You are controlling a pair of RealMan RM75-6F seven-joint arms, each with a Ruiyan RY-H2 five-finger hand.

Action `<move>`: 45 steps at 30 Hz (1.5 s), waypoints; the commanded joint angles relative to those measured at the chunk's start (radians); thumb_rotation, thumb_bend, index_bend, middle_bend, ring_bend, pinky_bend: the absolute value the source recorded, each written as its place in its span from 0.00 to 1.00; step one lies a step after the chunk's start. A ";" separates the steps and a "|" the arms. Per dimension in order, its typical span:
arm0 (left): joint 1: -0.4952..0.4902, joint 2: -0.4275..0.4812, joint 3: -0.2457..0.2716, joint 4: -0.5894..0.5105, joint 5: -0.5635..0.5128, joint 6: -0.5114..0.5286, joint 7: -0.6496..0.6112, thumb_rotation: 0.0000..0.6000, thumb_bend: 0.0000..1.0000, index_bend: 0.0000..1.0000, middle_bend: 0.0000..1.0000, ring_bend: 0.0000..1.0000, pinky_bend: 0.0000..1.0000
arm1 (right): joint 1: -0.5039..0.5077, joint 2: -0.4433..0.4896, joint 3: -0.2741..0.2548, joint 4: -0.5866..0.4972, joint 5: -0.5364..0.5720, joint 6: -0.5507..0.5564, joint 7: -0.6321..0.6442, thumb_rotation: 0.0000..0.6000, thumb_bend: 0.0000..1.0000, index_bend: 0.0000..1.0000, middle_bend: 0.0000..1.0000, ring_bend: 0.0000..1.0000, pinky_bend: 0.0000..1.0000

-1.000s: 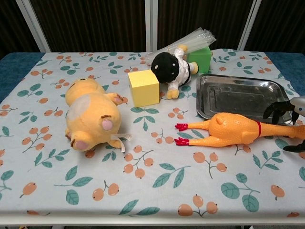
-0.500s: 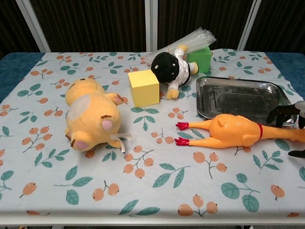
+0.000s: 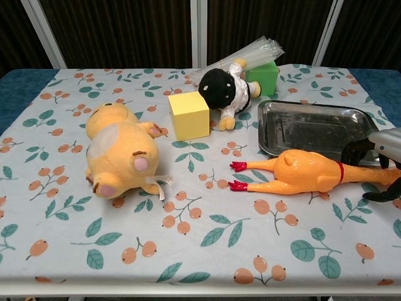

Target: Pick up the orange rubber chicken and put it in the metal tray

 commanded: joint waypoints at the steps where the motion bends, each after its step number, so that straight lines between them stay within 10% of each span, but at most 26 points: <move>1: 0.002 -0.002 0.001 0.003 0.001 0.001 -0.004 1.00 0.07 0.34 0.33 0.23 0.25 | 0.004 -0.009 -0.003 0.008 -0.002 0.001 -0.008 1.00 0.17 0.38 0.41 0.31 0.48; 28: -0.062 0.061 -0.038 -0.027 0.080 -0.013 -0.085 1.00 0.07 0.34 0.33 0.23 0.25 | 0.051 0.125 0.031 -0.044 -0.238 0.242 0.122 1.00 0.33 0.88 0.74 0.68 0.92; 45: -0.422 0.108 -0.162 0.004 0.136 -0.392 -0.736 1.00 0.07 0.25 0.27 0.23 0.26 | 0.257 0.298 0.188 -0.228 -0.301 0.190 0.085 1.00 0.33 0.89 0.74 0.68 0.93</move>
